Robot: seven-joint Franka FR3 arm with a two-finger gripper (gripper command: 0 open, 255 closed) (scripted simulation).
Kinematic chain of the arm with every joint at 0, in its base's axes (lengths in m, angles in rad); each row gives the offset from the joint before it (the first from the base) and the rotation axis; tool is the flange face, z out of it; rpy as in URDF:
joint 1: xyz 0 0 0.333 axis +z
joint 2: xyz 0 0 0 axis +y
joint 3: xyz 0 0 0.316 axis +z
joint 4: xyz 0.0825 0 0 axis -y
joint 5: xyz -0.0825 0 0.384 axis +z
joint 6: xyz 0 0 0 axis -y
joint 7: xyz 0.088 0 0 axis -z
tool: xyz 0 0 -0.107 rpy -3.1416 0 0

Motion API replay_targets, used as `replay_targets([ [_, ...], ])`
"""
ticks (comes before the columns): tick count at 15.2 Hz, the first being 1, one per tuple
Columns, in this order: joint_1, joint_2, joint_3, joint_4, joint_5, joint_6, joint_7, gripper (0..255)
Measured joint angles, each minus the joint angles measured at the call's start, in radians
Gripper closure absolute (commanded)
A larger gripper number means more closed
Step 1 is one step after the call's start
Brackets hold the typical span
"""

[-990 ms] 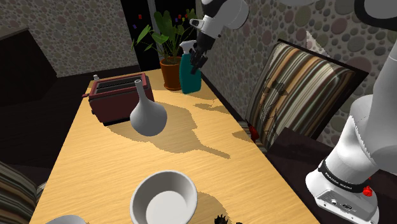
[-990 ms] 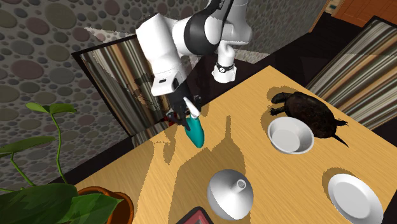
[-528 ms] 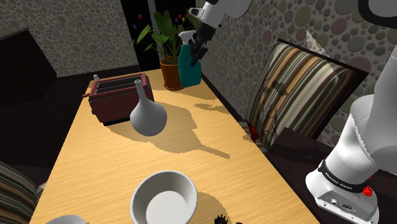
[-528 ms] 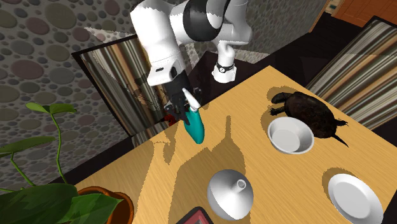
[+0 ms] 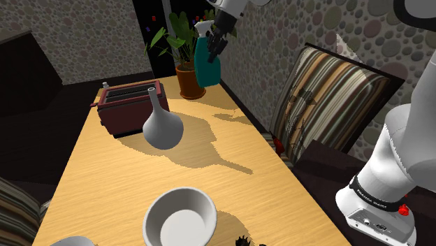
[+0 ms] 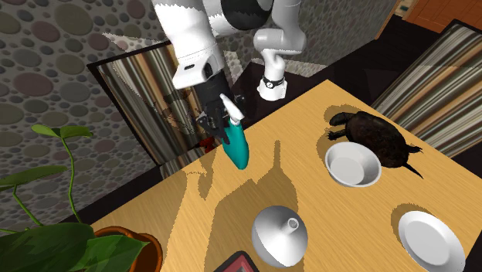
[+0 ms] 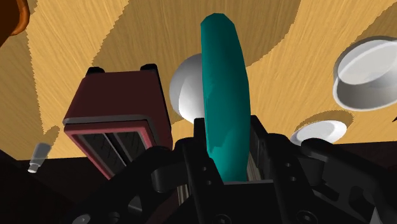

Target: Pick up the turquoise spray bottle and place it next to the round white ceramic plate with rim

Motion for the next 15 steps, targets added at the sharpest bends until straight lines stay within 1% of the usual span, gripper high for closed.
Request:
replay_targets([
  [8,-0.008,0.007,-0.005,0.112,-0.011,-0.096,0.045,255],
  [10,0.01,-0.009,0.005,0.086,-0.021,-0.074,0.066,255],
  [15,0.087,-0.094,0.061,-0.07,-0.064,0.054,0.149,255],
])
